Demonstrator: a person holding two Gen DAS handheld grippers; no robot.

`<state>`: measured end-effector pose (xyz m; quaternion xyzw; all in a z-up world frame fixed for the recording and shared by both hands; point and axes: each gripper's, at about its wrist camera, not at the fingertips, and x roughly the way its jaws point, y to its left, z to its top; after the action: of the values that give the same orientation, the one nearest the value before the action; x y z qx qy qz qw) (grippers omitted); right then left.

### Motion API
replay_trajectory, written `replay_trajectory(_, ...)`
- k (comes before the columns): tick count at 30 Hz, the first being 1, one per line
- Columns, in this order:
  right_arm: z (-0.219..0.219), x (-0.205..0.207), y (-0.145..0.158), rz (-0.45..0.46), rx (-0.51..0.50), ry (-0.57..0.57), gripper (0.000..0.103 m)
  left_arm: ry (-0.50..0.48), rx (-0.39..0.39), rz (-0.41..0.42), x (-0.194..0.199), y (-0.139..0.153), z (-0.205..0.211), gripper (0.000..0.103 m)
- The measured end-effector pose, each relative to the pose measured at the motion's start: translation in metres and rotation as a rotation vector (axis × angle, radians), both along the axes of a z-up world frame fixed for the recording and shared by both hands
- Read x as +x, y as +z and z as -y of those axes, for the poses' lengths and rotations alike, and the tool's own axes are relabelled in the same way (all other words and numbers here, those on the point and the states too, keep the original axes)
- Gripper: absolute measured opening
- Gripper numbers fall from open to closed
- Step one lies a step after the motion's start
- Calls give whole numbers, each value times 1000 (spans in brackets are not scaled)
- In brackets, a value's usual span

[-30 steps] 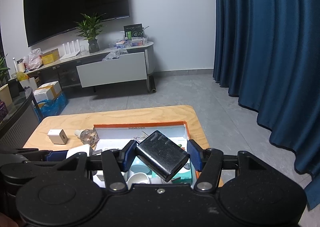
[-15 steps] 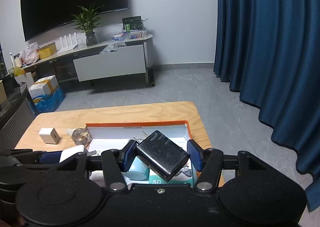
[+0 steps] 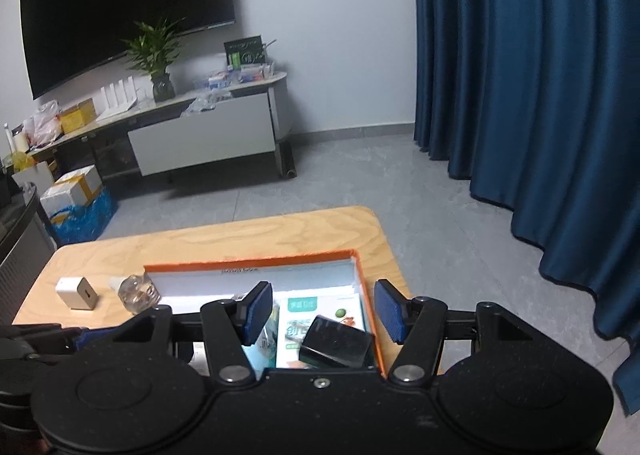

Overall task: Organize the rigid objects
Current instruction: 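Lower both chargers into the box and open both tools, then move both tools back toward the white charger and glass diffuser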

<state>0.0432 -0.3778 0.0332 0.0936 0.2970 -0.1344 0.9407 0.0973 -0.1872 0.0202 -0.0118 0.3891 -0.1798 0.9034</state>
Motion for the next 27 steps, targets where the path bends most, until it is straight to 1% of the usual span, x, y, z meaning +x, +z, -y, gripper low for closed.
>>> replay_trajectory(3,1,-7,4,18,11,-5,69,-14,-12,-19,2,-4,3,52)
replay_trajectory(5,1,-11,6,29,10,-9,69,-54,-31,-46,4,-9,6,52)
replay_trajectory(6,1,-12,8,32,10,-10,69,-63,-48,-61,4,-10,6,54)
replay_trajectory(7,1,-14,9,37,12,-10,69,-61,-61,-68,3,-10,5,61)
replay_trajectory(8,1,-14,12,43,13,-9,69,-56,-68,-70,3,-10,4,64)
replay_trajectory(12,-3,-18,18,61,8,3,69,-39,-78,-52,-1,-2,-2,65)
replay_trajectory(15,-8,-19,23,71,10,15,69,-13,-75,-35,-4,7,-9,65)
replay_trajectory(18,-15,-18,25,70,11,25,69,13,-52,-18,-8,13,-15,68)
replay_trajectory(22,-26,-18,26,62,6,43,78,66,-44,-10,-14,17,-33,72)
replay_trajectory(27,-44,-15,24,46,1,80,79,126,-39,-3,-21,19,-62,76)
